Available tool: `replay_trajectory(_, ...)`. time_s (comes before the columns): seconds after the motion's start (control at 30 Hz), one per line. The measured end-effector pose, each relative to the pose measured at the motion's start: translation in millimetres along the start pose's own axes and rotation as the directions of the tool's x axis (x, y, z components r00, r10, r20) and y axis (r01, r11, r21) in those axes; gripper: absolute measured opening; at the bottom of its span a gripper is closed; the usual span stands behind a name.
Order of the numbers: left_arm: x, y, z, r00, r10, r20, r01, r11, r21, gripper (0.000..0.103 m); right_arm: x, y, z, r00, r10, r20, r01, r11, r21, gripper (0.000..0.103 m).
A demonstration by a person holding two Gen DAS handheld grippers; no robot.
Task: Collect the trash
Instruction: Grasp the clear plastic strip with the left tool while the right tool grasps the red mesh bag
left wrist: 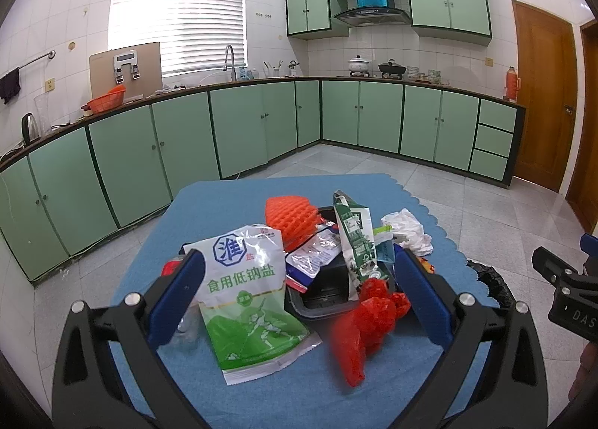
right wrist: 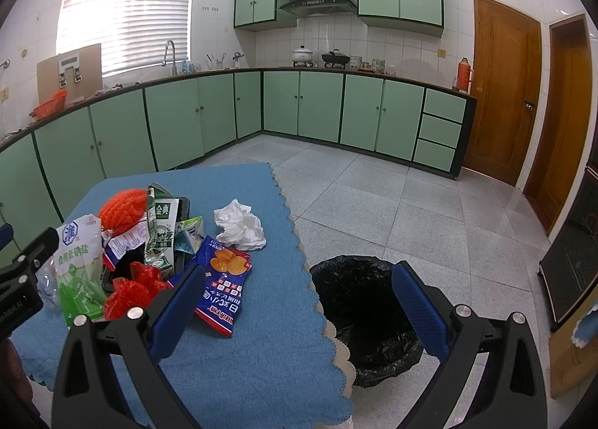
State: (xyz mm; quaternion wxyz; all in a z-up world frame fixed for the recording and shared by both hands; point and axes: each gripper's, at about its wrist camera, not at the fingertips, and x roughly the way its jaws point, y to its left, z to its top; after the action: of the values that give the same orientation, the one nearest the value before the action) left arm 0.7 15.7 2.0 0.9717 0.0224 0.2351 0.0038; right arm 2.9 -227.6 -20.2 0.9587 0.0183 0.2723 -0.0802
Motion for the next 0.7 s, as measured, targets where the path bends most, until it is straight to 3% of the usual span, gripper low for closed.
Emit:
replay_trajectory(0.27, 4.8, 5.9, -2.9, 1.000, 0.026, 0.003, -0.026, 1.000, 0.004, 0.098, 6.0, 1.7, -2.2, 1.000, 0.016, -0.009, -0.016, 1.000, -0.005, 0.097)
replay_trajectory(0.47, 18.6, 47.3, -5.4, 0.992, 0.124, -0.018, -0.125, 0.991, -0.049, 0.098, 21.6, 19.4, 6.7, 0.997, 0.079, -0.007, -0.080, 0.996, -0.027, 0.096)
replay_trajectory(0.57, 24.7, 73.5, -8.0, 0.979, 0.203, -0.020, -0.204, 0.977, -0.058, 0.098, 33.6, 35.8, 13.6, 0.992, 0.127, -0.015, -0.127, 0.991, -0.048, 0.092)
replay_trajectory(0.7, 28.5, 95.9, -10.3, 0.967, 0.252, -0.027, -0.254, 0.964, -0.080, 0.098, 50.8, 62.2, 21.8, 0.984, 0.176, -0.033, -0.179, 0.980, -0.085, 0.087)
